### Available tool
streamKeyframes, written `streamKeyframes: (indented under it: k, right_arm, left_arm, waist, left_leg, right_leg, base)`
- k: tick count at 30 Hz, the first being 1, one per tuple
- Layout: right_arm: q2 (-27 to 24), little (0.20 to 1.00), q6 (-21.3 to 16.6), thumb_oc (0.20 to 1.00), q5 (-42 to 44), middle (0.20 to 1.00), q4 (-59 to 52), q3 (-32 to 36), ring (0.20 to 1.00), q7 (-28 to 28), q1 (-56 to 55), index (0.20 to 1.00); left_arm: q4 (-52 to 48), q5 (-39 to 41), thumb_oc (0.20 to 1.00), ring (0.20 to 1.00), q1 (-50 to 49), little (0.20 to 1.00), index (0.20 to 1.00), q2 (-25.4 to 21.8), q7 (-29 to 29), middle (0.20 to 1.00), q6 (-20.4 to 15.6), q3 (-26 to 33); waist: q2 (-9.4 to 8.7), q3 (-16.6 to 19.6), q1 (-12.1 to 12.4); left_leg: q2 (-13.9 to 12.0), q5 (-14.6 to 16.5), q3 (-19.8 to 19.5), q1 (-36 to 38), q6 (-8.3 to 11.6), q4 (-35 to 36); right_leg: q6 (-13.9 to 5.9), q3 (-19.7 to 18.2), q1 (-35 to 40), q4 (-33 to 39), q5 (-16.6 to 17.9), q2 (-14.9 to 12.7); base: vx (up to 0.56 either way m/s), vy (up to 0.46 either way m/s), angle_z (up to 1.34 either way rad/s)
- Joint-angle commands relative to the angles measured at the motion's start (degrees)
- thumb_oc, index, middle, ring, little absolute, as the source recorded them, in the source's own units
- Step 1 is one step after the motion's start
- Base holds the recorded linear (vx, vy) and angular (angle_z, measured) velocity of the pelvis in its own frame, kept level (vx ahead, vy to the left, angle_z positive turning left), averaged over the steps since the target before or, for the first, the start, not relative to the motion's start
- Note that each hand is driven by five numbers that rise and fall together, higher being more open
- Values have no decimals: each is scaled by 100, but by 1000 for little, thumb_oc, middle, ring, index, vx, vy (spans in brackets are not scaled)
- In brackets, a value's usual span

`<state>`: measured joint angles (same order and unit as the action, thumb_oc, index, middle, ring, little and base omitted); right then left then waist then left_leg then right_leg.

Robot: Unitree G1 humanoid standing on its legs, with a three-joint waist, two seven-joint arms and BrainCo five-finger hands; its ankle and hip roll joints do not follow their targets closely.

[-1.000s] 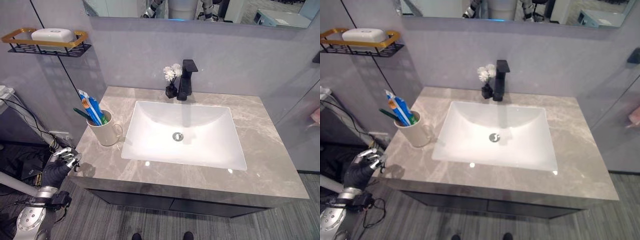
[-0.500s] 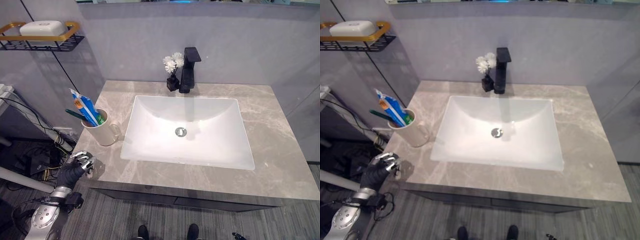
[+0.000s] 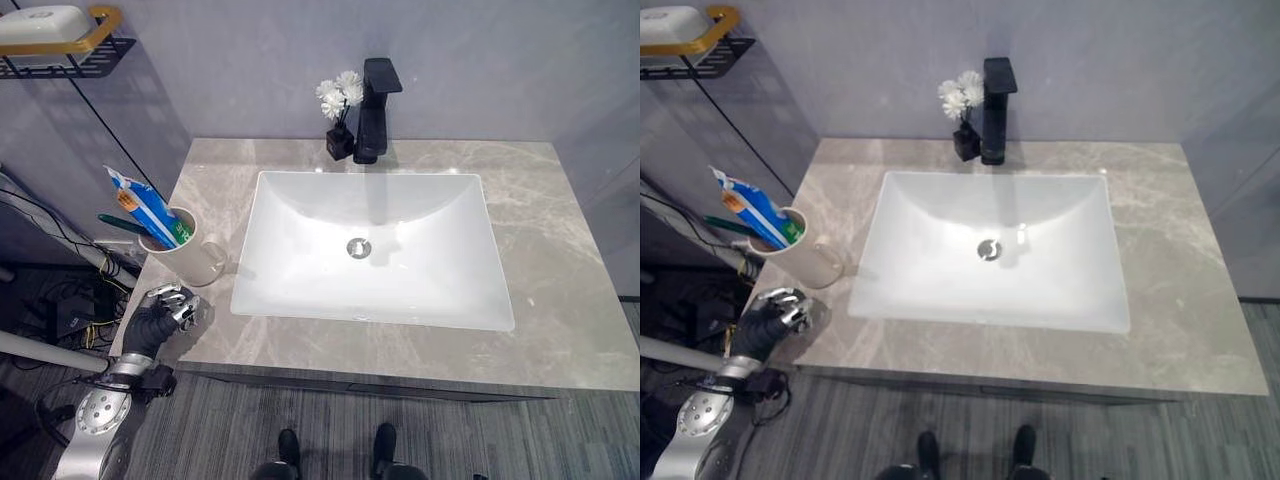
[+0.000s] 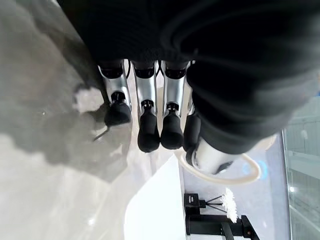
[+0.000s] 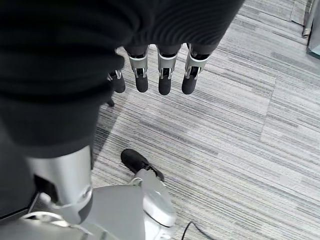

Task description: Put brush and paste in cup on sink, flatten towel.

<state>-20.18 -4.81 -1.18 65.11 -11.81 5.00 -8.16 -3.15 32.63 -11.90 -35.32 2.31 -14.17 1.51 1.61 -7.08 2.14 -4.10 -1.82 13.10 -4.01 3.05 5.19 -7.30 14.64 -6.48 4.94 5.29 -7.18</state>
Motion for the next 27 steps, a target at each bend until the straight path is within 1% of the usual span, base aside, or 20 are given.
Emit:
streamKeyframes:
  k: [1, 9, 13, 20, 22, 27]
  right_arm:
    - [14, 1000, -9, 1000, 75, 1000, -52, -283, 1000, 132, 456, 1000]
    - [66, 1000, 2, 1000, 182, 1000, -61, -361, 1000, 192, 593, 1000]
    - [49, 1000, 76, 1000, -4, 1000, 112, -501, 1000, 249, 662, 1000]
    - [38, 1000, 111, 1000, 80, 1000, 192, -456, 1000, 262, 710, 1000]
    - [63, 1000, 105, 1000, 187, 1000, 196, -443, 1000, 261, 747, 1000]
    - [60, 1000, 62, 1000, 261, 1000, 76, -519, 1000, 207, 758, 1000]
  left_arm:
    - [119, -251, 200, 200, 263, 200, 200, -132, -208, 200, -154, 157]
    - [257, -603, 200, 200, 750, 200, 200, -40, -545, 200, -209, 44]
    - [357, -754, 200, 200, 1069, 200, 200, 37, -709, 200, -214, -70]
    - [511, -879, 200, 200, 1391, 200, 200, 21, -876, 200, -232, -108]
    - [604, -999, 200, 200, 1604, 200, 200, 5, -1081, 200, -264, -50]
    - [819, -1073, 200, 200, 1892, 200, 200, -72, -1254, 200, -328, -22]
  waist:
    - [-158, -314, -125]
    - [-211, -436, -145]
    - [-244, -487, -162]
    - [-287, -505, -184]
    - [-326, -506, -209]
    - [-351, -517, -246]
  left_leg:
    - [220, -124, -425, -174, -139, -19]
    - [227, -153, -437, -376, -149, -19]
    - [244, -145, -443, -413, -160, -19]
    - [263, -136, -408, -460, -172, -19]
    - [264, -115, -381, -476, -177, -19]
    - [258, -109, -341, -512, -172, -19]
  right_leg:
    - [61, -294, -51, -239, -14, 204]
    - [64, -330, -263, -280, 26, 202]
    - [62, -343, -299, -268, 37, 202]
    - [49, -386, -353, -242, 73, 195]
    - [49, -435, -379, -224, 85, 207]
    - [36, -466, -429, -202, 112, 208]
  base:
    - [-65, -2, -1]
    - [-13, -1, -1]
    - [0, 0, 0]
    - [0, 0, 0]
    - [-4, 22, -4]
    - [-7, 13, -6]
